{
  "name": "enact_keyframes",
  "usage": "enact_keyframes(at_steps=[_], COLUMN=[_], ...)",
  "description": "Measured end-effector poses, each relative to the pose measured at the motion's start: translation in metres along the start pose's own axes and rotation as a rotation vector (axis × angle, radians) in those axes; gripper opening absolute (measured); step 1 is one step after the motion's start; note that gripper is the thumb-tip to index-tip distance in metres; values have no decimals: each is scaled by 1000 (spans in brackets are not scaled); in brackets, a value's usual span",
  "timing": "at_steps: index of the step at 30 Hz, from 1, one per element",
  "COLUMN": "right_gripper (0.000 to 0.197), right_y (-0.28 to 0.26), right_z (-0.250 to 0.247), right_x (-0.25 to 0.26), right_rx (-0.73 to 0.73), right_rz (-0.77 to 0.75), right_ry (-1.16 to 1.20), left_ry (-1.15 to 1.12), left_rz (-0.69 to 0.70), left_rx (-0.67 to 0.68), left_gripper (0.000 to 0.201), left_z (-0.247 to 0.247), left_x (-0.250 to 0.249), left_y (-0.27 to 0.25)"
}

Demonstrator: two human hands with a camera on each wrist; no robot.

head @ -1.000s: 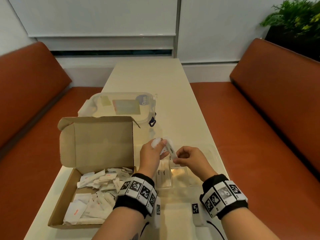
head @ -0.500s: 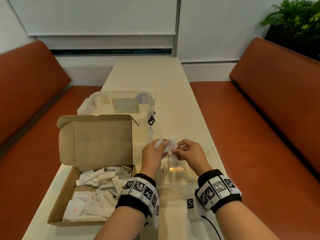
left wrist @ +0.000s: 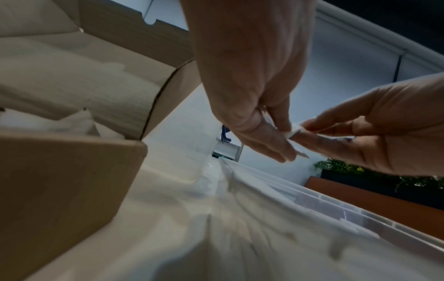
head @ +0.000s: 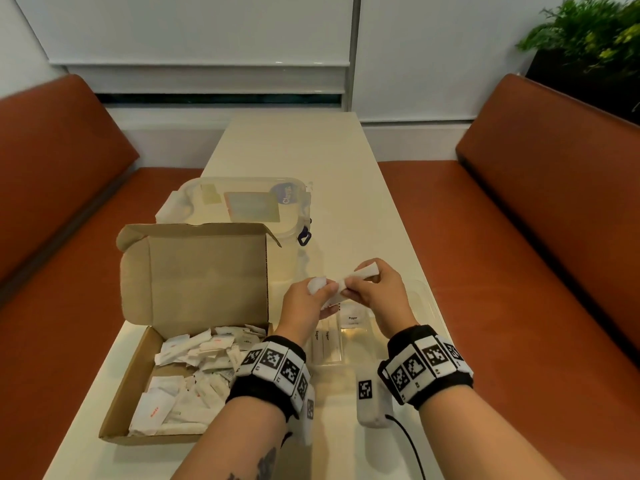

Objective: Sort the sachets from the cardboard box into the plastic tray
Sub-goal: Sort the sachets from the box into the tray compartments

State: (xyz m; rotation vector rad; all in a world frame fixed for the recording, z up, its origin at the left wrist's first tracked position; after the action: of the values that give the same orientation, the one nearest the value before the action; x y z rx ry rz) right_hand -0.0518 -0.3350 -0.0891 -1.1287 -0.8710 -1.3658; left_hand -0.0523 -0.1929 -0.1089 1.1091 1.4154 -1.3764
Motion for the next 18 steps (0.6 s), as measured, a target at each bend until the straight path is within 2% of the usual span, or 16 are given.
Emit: enact_keyframes(at_steps=[3,7,11,14,18], right_gripper=[19,4,10,15,17], right_y=[-1,-2,-6,-12,-18], right_z=[4,6,7,13,31], right_x=[2,6,-3,-19,-41], right_rx=[34,80,82,77,120], right_rz=[-4,-16,69,155,165], right_ry=[-199,-383,-631,-662,-735], left_ry=[72,173,190,159,166], left_rz=[24,64,157,192,207], left_rx=[-8,-15,-155,-245,-265], left_gripper=[5,8,16,18,18], left_z=[-6,-13,-25,-32,-34], left_x=[-1,0,-3,-3,-1], left_y=[0,3,4,4,6])
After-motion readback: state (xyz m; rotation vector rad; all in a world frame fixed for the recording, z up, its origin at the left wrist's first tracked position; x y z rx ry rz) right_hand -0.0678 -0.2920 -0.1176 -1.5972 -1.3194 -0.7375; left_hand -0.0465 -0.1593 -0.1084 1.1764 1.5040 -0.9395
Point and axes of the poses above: each hand's wrist, its own y-axis towards the middle knuckle, its own z-axis out of the palm, x = y × z, the point moved 6 cm from there along y, towards the middle knuckle, and after that the axes turned 10 degrees about y, right-handed, at the moved point
